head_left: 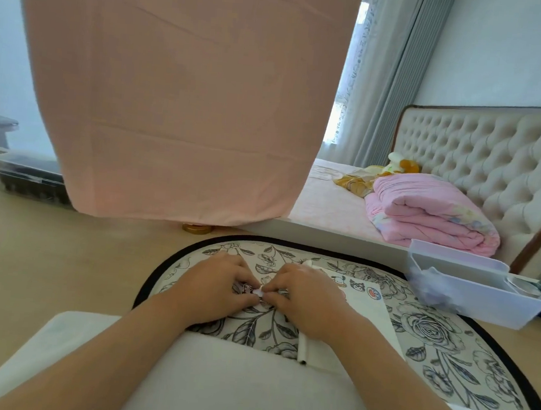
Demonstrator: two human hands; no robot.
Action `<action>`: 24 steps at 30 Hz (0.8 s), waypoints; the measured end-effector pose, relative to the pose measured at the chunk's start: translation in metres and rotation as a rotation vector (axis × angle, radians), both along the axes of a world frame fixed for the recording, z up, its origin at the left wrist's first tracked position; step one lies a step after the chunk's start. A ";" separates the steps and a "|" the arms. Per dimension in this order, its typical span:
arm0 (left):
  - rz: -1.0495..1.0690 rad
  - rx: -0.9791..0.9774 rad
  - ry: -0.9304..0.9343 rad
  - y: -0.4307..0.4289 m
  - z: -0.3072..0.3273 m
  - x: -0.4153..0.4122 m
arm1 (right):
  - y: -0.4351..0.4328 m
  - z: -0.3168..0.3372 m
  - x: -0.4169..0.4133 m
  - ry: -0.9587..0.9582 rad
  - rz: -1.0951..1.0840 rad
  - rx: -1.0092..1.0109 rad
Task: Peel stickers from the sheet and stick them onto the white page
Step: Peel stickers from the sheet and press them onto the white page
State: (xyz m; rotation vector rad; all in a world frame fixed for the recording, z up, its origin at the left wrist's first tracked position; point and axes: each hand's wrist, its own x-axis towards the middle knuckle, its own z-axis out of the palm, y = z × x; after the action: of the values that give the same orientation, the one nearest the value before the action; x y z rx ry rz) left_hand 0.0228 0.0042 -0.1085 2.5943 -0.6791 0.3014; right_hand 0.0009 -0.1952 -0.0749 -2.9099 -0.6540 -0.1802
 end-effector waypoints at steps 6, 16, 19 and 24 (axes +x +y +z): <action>0.002 -0.024 0.020 0.000 0.002 0.002 | -0.001 -0.009 0.001 -0.088 -0.052 0.210; 0.030 -0.590 0.217 -0.022 0.010 -0.011 | -0.004 0.002 -0.004 0.135 -0.128 0.799; 0.045 -0.703 0.293 -0.028 0.013 -0.014 | -0.004 0.004 -0.005 0.167 -0.157 0.821; 0.023 -0.767 0.316 -0.032 0.016 -0.018 | -0.004 0.008 -0.008 0.196 -0.167 0.982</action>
State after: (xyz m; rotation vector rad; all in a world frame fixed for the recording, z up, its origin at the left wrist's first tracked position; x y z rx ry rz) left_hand 0.0044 -0.0280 -0.0921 1.8546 -0.3260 0.1159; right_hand -0.0067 -0.1989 -0.0672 -1.9866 -0.1843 -0.1666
